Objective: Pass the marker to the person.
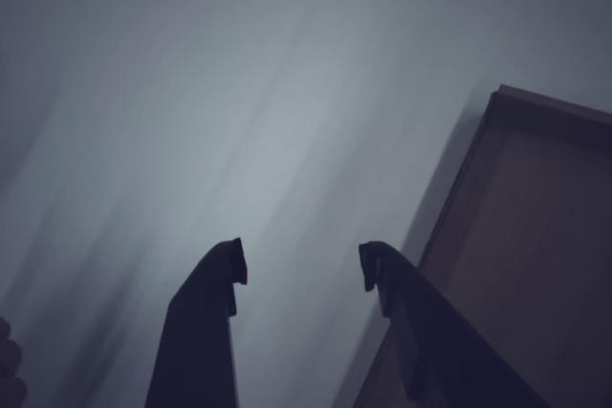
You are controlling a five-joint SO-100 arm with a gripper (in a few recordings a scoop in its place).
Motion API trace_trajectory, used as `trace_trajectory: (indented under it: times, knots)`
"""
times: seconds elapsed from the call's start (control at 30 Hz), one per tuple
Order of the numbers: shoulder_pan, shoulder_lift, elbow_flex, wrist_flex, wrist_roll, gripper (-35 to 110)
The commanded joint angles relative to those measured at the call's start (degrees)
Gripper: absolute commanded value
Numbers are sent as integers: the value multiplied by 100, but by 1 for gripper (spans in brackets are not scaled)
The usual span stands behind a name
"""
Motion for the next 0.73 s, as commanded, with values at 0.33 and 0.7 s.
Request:
trace_trajectory:
  times: [0.33,0.7]
  knots:
    - [35,536,-35,35,-44,25]
    - [-9,633,202,-132,-44,24]
